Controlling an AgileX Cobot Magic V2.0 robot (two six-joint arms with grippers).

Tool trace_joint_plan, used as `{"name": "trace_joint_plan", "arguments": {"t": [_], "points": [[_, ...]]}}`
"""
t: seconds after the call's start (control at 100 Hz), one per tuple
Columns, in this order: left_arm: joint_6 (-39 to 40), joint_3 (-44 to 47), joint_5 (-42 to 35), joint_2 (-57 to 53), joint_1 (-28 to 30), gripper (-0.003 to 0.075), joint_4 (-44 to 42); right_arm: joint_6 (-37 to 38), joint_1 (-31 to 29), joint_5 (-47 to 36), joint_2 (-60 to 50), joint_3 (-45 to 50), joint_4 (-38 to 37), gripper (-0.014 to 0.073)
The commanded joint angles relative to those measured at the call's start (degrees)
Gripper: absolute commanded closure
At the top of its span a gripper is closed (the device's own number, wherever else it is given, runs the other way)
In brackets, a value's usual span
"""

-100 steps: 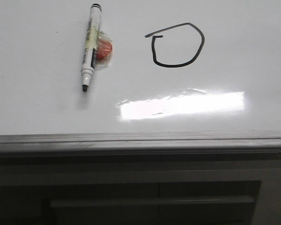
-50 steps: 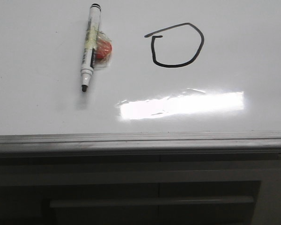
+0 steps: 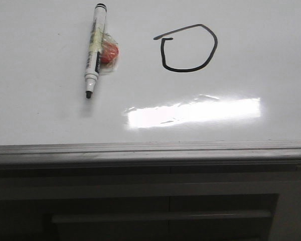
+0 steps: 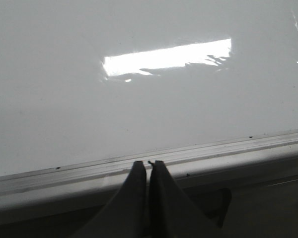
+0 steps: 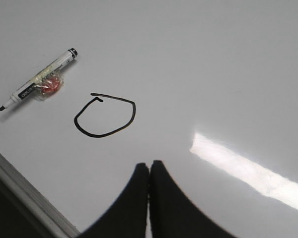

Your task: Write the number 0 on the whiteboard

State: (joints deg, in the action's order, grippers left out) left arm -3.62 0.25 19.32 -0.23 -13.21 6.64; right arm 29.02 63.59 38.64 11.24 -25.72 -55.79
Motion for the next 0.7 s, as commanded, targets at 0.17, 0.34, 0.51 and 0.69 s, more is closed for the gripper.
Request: {"name": "trace_joint_plan", "arguments": {"t": [0.17,0.34,0.51,0.69], "points": [[0.64,1.76,-2.28,-1.59,0.15,0.074,0.15,-6.32,-23.97,-21.32,1.25,7.15,24.33,0.0651],[0.64,1.76,-2.28,-1.59,0.15,0.074,0.15,-14.08,-43.04,-41.76,1.14,18.57,32.81,0.0651],[0.64,1.76,-2.39,-1.59,0.15,0.074,0.15,-14.08,-52.88,-47.03,-1.68,27.32,35.78,0.0652],[0.64,1.76,-2.37,-1.59,0.15,0.074,0.15,-14.17,-53.11,-34.0,-5.99,27.05,42.47,0.0651]]}}
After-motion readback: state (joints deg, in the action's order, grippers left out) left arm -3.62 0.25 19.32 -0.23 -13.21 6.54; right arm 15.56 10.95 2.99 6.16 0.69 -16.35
